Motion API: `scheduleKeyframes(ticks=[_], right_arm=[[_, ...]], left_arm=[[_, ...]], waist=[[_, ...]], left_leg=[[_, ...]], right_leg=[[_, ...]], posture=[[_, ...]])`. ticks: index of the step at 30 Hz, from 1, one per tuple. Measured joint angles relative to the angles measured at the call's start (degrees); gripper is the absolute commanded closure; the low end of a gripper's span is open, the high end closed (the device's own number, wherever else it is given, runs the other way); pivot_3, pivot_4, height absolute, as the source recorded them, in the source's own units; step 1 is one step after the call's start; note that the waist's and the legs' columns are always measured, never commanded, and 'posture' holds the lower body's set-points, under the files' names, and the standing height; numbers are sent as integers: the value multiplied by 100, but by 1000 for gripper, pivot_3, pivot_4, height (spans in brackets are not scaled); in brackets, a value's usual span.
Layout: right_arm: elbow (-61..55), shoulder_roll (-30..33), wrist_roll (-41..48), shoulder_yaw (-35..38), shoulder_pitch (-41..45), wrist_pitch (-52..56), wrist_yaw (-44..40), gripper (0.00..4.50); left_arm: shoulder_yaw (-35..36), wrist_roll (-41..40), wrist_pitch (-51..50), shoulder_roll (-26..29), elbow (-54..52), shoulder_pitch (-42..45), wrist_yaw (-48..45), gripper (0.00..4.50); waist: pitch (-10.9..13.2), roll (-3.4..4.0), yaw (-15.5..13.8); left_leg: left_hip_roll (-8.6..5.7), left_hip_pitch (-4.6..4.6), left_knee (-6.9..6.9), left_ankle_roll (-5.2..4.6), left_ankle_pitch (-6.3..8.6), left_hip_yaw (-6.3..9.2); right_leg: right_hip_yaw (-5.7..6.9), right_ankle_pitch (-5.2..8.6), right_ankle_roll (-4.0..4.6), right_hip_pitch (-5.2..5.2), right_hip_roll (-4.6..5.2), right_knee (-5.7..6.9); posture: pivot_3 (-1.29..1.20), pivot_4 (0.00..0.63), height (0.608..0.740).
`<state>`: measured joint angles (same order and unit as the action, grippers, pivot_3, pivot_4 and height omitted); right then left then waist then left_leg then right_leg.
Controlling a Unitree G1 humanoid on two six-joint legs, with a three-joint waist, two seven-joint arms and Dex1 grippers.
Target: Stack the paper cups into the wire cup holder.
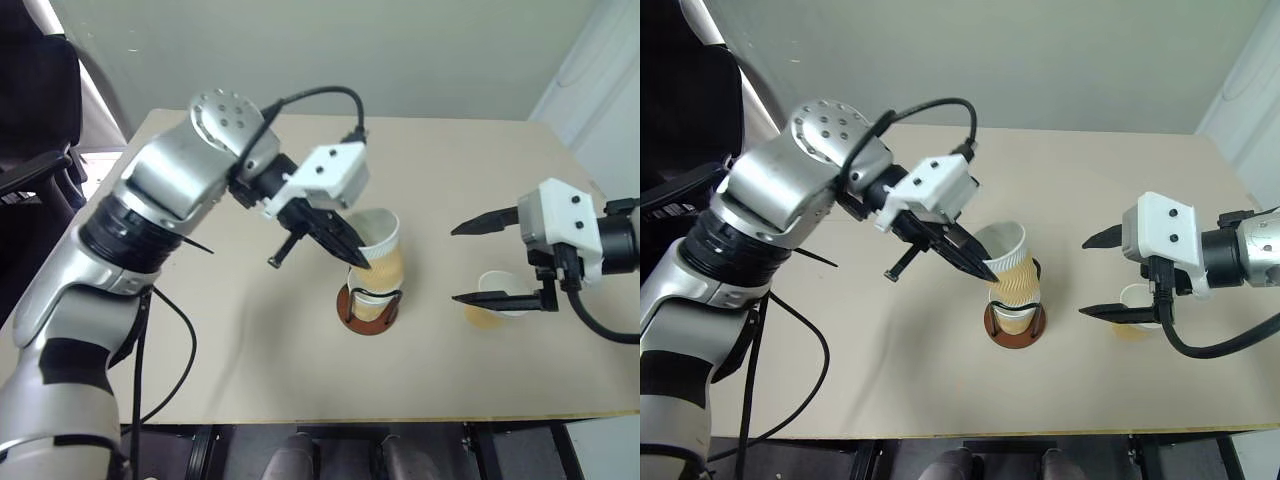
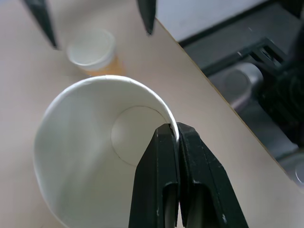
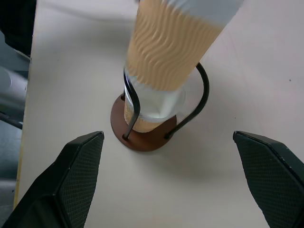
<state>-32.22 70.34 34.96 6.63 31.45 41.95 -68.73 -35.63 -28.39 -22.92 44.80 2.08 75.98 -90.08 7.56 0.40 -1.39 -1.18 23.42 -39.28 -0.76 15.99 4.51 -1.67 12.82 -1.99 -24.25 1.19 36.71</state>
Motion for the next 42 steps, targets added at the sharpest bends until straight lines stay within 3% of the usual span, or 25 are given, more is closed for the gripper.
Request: scheduleKeyframes(ticks=[5, 11, 38, 42], right_arm=[[-72, 7, 93, 139, -120, 98, 101, 0], [-112, 18, 107, 204, -173, 103, 124, 0], [-67, 19, 104, 206, -178, 89, 121, 0], [-67, 30, 105, 206, -178, 90, 113, 0]], left_arm=[[-321, 339, 552, -116, 235, 70, -2, 4474], [-259, 261, 580, -241, 346, 392, -4, 4474], [-520, 651, 872, -166, 272, 63, -9, 4474], [-518, 770, 904, -330, 292, -14, -10, 3640]], waist=[[0, 0, -10], [0, 0, -15], [0, 0, -29], [0, 0, -35]], left_leg=[[-1, 3, -4, -3, 2, 0], [-1, 7, -5, -6, 4, -1], [-1, 11, -22, -10, 6, -1], [-1, 14, -31, -11, 7, -1]], right_leg=[[-1, 1, -5, 0, 0, -1], [-1, 0, -8, 0, 0, -3], [0, 0, -11, 0, 0, 1], [0, -1, -13, 0, 0, 3]], posture=[[0, 150, 740], [0, 150, 740], [0, 150, 740], [0, 150, 740]])
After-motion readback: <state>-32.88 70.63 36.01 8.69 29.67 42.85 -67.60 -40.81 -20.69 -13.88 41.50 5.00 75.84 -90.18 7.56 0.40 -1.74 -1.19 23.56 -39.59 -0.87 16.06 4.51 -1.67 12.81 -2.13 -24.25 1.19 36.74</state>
